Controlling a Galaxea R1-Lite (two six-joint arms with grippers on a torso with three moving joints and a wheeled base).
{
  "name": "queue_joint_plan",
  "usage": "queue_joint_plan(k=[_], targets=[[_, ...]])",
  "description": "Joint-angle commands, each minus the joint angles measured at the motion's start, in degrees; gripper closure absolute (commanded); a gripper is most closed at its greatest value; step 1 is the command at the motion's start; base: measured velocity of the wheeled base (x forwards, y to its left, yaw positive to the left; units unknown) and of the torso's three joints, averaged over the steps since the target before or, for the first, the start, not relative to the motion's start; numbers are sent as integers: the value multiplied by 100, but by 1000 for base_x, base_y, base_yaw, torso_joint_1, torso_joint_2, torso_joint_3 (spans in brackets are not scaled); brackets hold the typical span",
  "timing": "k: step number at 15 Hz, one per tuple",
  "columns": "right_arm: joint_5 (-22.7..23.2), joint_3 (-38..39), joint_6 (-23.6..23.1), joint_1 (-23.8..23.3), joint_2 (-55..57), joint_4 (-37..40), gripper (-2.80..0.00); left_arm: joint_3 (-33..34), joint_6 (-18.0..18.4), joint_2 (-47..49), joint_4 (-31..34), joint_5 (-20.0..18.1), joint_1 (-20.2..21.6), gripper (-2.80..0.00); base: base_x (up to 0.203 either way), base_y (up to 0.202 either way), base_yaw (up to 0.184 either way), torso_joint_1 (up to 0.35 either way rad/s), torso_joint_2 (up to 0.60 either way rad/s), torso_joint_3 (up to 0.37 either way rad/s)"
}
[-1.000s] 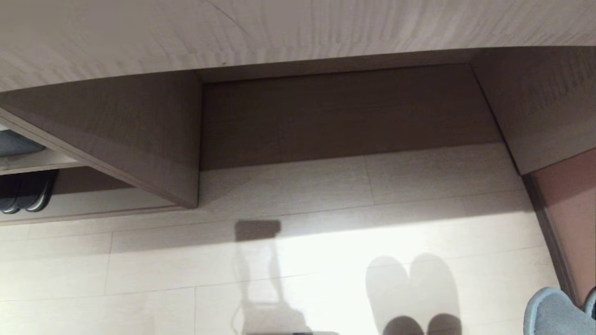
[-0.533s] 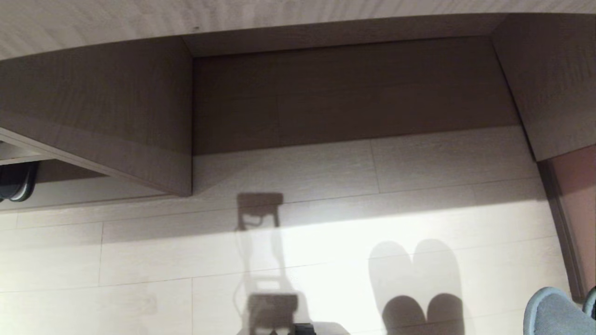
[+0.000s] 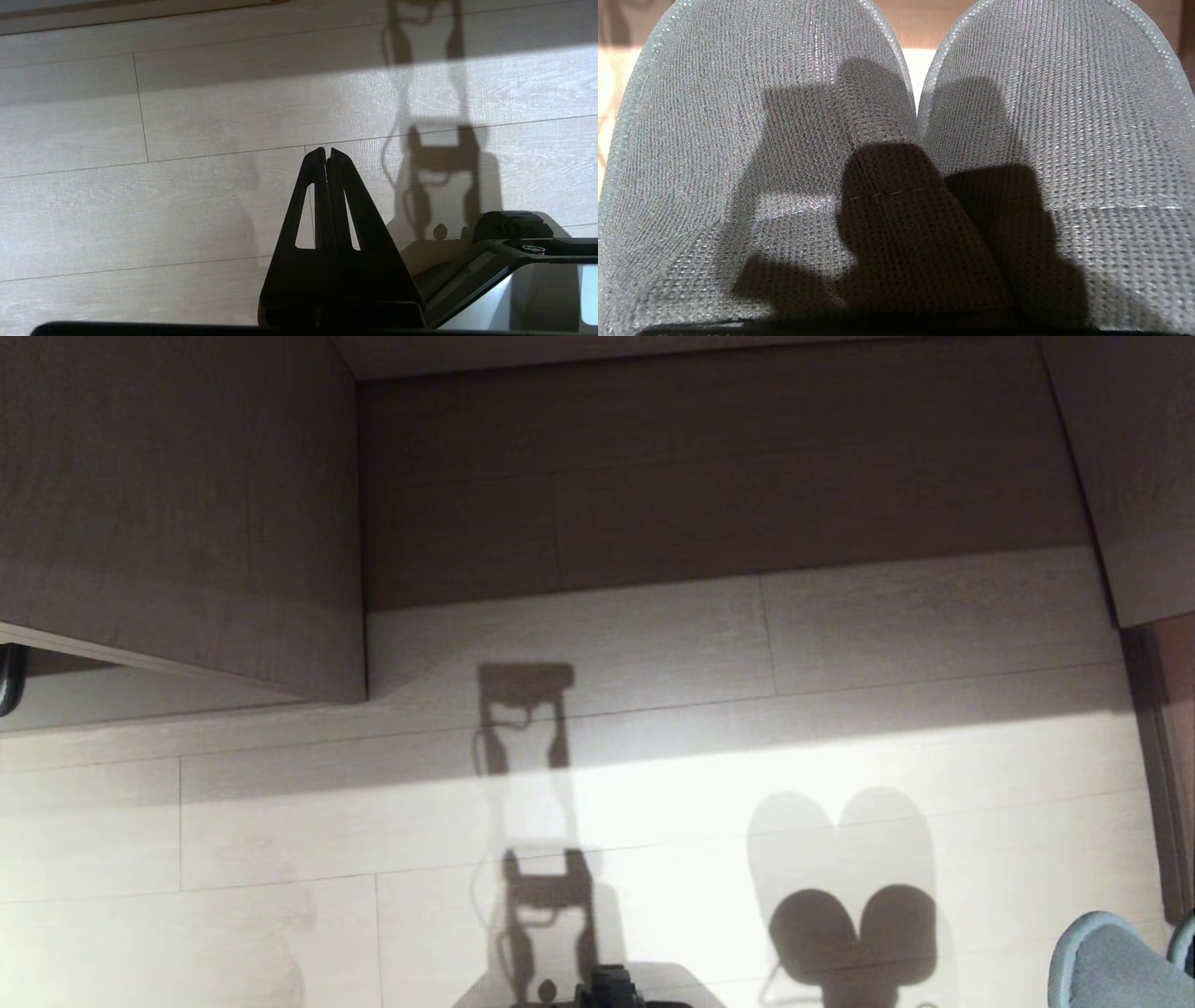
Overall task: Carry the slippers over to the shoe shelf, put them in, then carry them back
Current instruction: Place the slippers on the floor
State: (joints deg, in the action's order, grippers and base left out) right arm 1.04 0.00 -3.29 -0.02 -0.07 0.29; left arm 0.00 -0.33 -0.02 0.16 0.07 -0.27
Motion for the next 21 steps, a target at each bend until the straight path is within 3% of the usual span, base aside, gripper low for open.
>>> queue_joint_plan(k=[1, 21], targets=[[2, 0, -5, 2, -10, 6, 0, 9, -2, 2, 2, 1, 0, 0, 0, 0, 0, 0, 0, -205], [-33, 0, -48, 2, -1, -3, 0, 9, -2, 2, 2, 1, 0, 0, 0, 0, 0, 2, 2, -197]])
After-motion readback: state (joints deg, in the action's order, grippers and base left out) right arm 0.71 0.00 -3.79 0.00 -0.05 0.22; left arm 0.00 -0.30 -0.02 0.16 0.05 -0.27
